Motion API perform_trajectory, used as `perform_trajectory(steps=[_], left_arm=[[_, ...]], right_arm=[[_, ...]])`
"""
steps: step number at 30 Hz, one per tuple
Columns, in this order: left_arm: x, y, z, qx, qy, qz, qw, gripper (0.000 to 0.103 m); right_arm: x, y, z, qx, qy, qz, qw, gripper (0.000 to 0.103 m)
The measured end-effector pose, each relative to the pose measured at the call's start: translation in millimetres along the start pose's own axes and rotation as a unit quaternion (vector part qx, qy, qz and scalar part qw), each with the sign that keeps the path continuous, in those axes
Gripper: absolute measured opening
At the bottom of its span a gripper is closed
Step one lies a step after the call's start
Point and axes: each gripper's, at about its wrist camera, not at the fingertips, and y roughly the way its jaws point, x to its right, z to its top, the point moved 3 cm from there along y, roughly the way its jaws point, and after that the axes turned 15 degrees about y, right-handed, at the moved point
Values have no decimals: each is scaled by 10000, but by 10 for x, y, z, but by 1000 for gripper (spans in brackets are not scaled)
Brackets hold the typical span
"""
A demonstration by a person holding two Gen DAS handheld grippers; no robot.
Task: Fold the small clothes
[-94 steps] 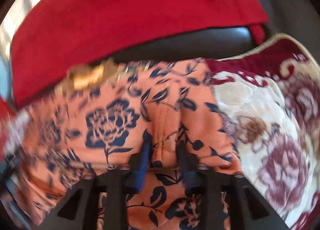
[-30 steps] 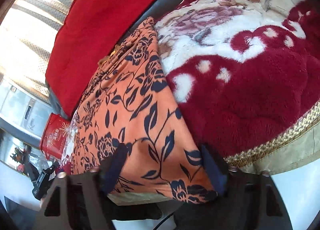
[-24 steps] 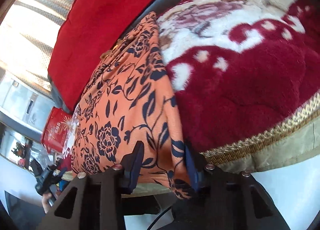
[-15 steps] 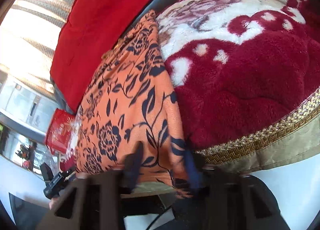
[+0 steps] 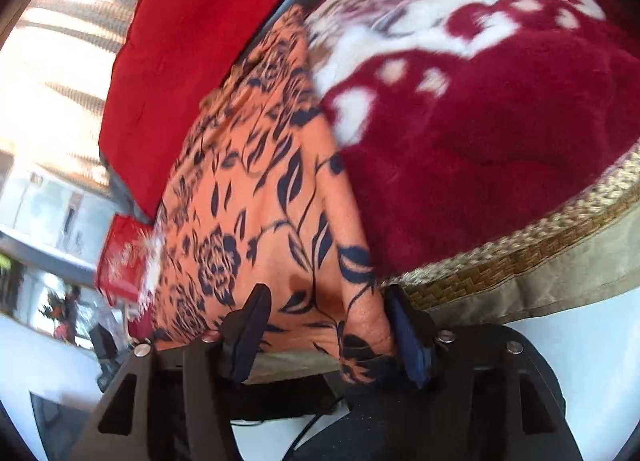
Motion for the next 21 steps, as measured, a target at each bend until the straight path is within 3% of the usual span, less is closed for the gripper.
perform_trajectory(steps=[1, 2, 3, 5, 8, 10, 13, 18, 21], left_arm=[[28, -10, 0, 1, 125, -21, 9999, 47], [49, -8, 9, -76, 228, -16, 9997, 3], [62, -31, 23, -136, 267, 9, 9996, 6], [90, -218, 115, 177, 192, -208, 9994, 6], [85, -545, 278, 697, 262, -196, 9970, 6], [6, -488, 304, 618, 121, -294, 9976, 6], [-96, -197, 240, 130, 3, -120, 9998, 6], [-43, -475, 290, 676, 79, -291, 9973, 6], [-106, -340, 312, 496, 30, -296, 9983, 6]], right_arm=[[-3, 12, -3, -10, -32, -73, 10000, 12], [2, 6, -1, -61, 36, -55, 10000, 7], [-15, -35, 2, -25, 71, 28, 10000, 7], [-131, -195, -6, 112, 30, 293, 9995, 7], [-270, -367, 18, 267, -29, 547, 9981, 7], [-189, -276, 63, 218, 39, 400, 9990, 7], [55, -82, 93, -15, 540, 393, 9978, 7], [-274, -380, 100, 282, 208, 1073, 9936, 7], [-286, -295, 177, 225, 161, 988, 9947, 7]])
